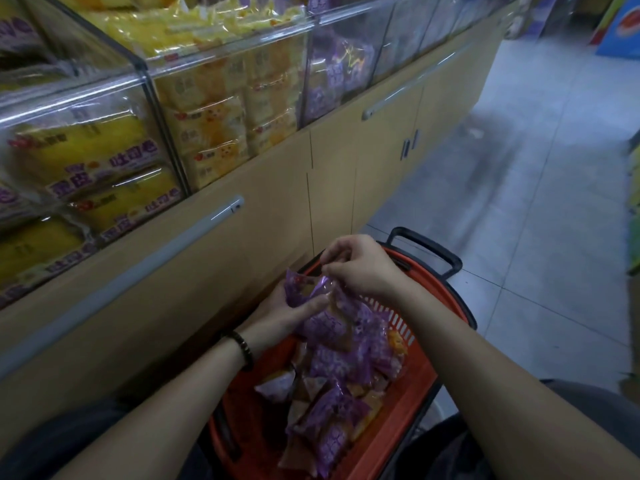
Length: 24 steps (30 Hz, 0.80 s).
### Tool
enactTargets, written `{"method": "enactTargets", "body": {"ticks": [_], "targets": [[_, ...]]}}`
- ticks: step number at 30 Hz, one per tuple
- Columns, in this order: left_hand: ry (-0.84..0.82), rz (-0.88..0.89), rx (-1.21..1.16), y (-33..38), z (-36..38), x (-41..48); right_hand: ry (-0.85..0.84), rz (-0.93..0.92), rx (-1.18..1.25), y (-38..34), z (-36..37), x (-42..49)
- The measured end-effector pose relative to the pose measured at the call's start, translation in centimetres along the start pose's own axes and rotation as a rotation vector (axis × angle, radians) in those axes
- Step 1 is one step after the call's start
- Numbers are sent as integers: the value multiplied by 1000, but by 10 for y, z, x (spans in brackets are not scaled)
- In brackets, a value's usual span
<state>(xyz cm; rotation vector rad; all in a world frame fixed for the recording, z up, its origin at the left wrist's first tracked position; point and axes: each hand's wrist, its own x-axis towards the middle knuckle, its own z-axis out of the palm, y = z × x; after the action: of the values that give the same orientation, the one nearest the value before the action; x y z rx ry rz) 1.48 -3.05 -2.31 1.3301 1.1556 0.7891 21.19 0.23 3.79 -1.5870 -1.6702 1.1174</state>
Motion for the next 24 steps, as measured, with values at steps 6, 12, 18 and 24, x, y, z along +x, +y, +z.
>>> {"method": "enactTargets", "body": {"ticks": [6, 12, 18, 24], "targets": [[-54, 137, -269, 19, -10, -8, 137, 92, 775, 3, -24, 14], [226, 155, -173, 38, -6, -7, 206, 296, 1311, 20, -4, 19], [406, 133, -90, 56, -2, -3, 258, 348, 928, 24, 6, 0], [370, 158, -12, 63, -2, -12, 221, -325, -312, -16, -38, -37]]}}
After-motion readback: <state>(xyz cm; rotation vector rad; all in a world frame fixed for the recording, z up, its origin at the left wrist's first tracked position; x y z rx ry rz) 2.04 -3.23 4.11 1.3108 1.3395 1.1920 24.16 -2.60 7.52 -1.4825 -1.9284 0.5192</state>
